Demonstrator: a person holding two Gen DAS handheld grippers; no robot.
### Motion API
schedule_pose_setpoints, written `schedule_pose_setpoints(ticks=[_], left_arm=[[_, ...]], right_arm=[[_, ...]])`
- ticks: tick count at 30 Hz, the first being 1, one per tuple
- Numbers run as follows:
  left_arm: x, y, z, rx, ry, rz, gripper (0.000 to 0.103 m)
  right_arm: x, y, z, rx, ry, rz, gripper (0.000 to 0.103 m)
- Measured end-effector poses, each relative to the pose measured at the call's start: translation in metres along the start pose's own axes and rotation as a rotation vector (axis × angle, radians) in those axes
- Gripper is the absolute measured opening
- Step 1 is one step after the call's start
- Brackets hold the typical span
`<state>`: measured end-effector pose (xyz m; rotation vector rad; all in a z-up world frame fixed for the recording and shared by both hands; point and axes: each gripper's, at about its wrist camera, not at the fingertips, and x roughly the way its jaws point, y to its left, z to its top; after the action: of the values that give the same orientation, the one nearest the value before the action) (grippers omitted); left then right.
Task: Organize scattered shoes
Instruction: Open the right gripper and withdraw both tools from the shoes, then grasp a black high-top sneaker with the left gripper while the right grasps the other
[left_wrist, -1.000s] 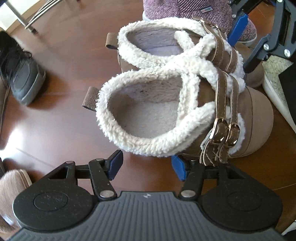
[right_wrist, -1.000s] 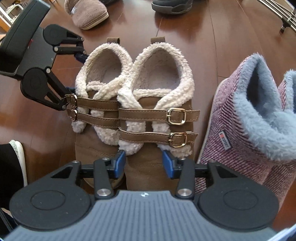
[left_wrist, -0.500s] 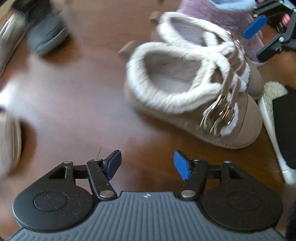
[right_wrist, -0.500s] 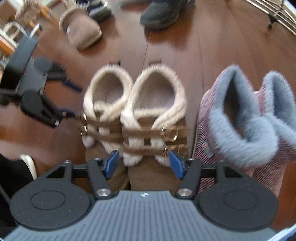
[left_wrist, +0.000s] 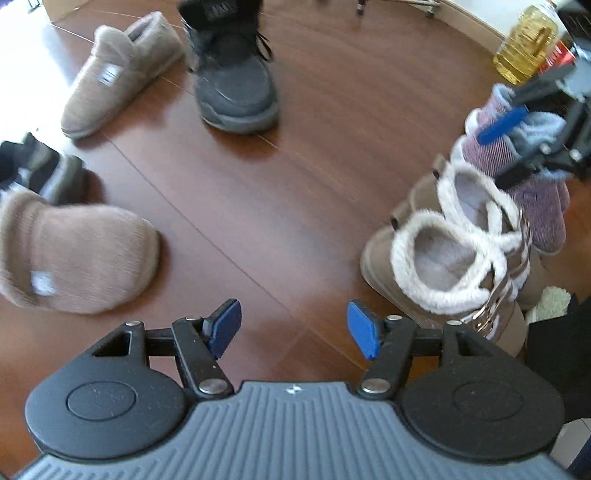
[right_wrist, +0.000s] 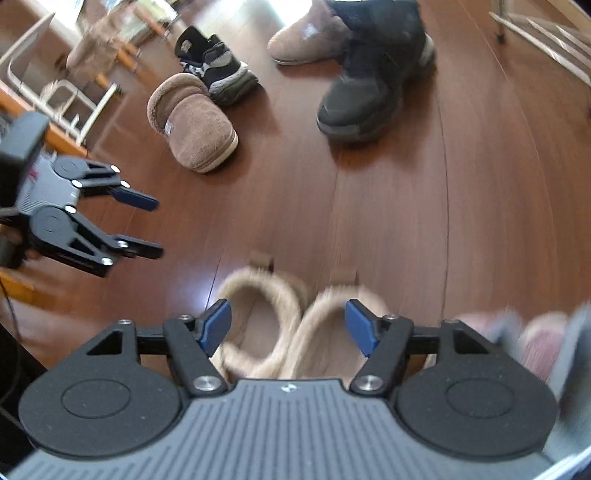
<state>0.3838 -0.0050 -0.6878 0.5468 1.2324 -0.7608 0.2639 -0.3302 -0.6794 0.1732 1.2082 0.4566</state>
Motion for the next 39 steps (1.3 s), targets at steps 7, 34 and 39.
schedule_pose_setpoints(ticks=[7,34,39], left_arm=[[-0.104,0.044,0.044,-0.303,-0.026,0.102,0.069],[0.032,0.351,0.061,-0.918,-0.225,0.34,0.073],[0.05,0.361,0.06,-0.927,-0.214,0.329,0.071]], right_arm=[[-0.056,0.021,0.124,-0.275,-0.085,0.036,0.066],[0.276,0.116,0.42,-0.468,-0.078,0.006,0.049],[0.318,0.118,0.429,-0.499,-0.011,0.039,0.04]])
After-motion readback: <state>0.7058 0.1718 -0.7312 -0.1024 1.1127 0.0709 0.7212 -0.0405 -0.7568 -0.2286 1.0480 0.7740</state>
